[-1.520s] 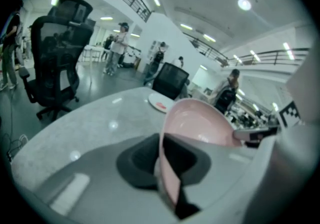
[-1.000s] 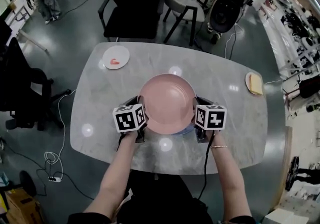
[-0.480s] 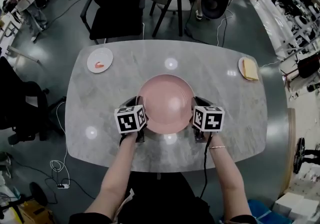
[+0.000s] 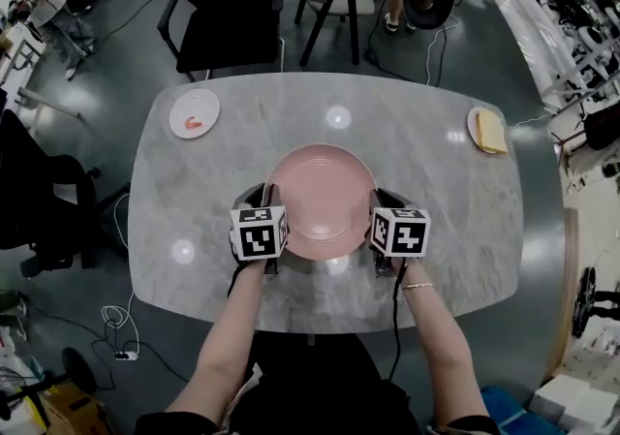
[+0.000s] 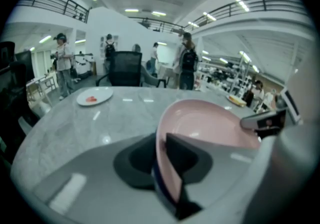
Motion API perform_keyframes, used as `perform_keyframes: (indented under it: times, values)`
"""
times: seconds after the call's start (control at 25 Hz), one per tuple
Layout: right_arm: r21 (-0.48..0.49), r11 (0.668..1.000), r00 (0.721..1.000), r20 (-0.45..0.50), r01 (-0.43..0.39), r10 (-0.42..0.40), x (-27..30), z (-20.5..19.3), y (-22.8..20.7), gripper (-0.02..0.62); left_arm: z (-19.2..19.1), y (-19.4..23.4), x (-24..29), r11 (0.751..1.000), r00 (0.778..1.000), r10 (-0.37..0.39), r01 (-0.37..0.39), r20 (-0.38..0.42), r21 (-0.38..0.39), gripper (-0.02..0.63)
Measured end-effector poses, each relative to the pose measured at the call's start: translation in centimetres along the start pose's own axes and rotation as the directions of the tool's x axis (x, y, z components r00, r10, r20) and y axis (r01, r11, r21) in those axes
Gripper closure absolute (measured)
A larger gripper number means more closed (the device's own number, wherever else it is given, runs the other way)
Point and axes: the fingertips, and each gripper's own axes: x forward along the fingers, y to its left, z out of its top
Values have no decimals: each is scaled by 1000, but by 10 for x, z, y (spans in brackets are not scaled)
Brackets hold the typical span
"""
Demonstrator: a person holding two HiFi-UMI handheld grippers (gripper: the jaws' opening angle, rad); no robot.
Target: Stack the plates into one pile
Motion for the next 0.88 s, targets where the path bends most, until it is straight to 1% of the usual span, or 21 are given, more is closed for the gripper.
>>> perform_keyframes:
  times: [0.32,0.56,0.64,0.72,0.76,0.88]
  values:
    - [-9,1000,1000,2,4,-4,5,-5,-2,571,-2,-3,2,995,1000,17,-17,3,103,532]
    - [-9,1000,1000,24,0,0,6,-6,-3,569,-3,-7,2,994,1000,22,-22,1,108,511]
    - [-7,1000,999,35,-1,2,4,-5,-3,568,-1,-8,1,989,999,34,-35,11,143,502]
    - [-9,1000,999,47,-4,4,3,-3,-2,565,1,-9,-1,979,998,55,-57,16,195,474]
    - [-11,1000,999,52,-4,5,2,-3,-2,562,2,-9,-1,976,998,59,-62,20,208,474]
    - [-18,1000,998,67,-2,4,2,-2,-1,561,2,-5,-1,984,998,52,-57,30,170,474]
